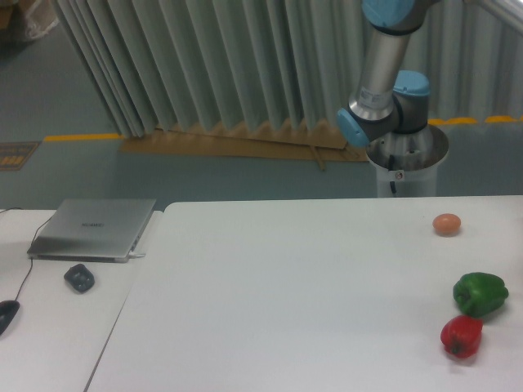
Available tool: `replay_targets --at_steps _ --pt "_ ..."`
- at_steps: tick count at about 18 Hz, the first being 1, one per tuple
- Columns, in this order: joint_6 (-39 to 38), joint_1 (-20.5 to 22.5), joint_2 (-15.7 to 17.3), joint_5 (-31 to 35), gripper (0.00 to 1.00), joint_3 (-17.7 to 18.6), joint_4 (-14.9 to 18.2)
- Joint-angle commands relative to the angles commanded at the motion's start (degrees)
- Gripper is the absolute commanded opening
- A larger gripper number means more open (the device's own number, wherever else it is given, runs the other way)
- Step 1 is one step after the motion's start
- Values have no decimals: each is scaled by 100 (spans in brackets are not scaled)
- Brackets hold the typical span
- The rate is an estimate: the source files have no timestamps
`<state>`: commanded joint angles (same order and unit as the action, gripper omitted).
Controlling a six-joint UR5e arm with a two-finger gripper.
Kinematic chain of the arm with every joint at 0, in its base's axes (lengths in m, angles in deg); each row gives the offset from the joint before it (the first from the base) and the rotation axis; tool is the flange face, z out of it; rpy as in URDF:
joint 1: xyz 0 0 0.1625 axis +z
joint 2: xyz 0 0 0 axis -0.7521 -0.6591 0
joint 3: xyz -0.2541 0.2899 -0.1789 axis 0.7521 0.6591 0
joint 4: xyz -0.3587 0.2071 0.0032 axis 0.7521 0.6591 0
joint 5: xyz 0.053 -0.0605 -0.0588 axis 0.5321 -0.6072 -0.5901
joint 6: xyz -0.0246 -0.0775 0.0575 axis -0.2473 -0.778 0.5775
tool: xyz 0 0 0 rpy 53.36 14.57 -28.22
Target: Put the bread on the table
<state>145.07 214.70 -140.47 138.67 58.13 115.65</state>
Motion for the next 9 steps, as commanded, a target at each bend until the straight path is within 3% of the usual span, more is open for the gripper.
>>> replay_targets --at_steps 6,9 --pt "-308 150 -281 211 100 -9 -53" --pt "-334 159 -519 211 100 -18 -264"
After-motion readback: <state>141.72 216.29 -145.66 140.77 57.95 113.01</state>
